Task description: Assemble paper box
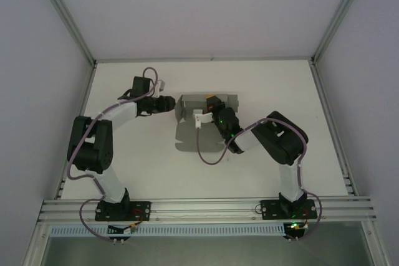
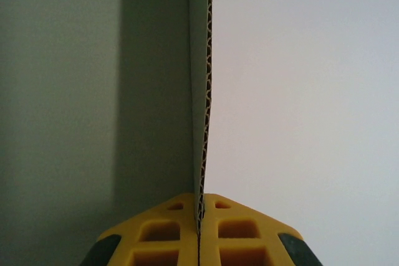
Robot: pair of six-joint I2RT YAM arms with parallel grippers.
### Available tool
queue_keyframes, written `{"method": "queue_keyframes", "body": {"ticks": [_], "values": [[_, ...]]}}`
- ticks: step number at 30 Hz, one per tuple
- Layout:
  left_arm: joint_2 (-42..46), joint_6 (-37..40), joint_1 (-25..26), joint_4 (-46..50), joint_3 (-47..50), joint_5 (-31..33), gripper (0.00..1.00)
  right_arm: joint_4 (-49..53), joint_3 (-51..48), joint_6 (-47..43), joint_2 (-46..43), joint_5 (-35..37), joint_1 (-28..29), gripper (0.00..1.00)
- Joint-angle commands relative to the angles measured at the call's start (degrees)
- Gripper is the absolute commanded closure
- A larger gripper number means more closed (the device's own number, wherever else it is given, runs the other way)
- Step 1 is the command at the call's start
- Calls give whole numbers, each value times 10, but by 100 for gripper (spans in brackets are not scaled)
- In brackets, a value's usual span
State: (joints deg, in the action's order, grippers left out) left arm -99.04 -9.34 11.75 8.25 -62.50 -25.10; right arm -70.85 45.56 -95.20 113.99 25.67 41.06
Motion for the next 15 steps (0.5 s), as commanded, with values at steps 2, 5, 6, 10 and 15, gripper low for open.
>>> {"method": "queue_keyframes", "body": {"ticks": [2,5,6,10,15], "values": [[36,22,42,-55,34,-13,50,-16,8,3,8,7,-2,98],[34,36,64,-79,50,9,50,-22,2,3,9,6,-2,98],[29,42,69,-82,51,15,51,-27,2,4,10,7,-2,98],[11,48,84,-106,68,46,54,-61,-11,-2,15,7,0,98],[17,37,98,-188,121,60,54,-73,-36,1,-1,11,11,98]]}}
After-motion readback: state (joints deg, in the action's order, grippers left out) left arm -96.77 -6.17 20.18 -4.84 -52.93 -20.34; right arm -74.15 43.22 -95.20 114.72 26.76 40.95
